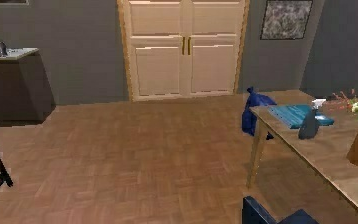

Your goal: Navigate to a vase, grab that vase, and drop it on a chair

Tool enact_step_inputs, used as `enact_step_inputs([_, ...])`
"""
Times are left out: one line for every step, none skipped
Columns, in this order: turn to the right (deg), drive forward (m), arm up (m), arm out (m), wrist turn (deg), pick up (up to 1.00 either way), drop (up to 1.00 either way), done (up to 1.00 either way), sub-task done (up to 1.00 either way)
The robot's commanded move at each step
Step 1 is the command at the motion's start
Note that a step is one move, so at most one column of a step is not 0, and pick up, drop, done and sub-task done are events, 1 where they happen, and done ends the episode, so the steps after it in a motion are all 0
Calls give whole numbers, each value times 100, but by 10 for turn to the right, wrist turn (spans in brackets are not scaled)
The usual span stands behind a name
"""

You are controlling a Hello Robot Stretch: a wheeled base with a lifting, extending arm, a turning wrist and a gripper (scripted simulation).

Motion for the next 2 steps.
enact_step_inputs([420,0,0,0,0,0,0,0,0])
enact_step_inputs([-240,0,0,0,0,0,0,0,0])
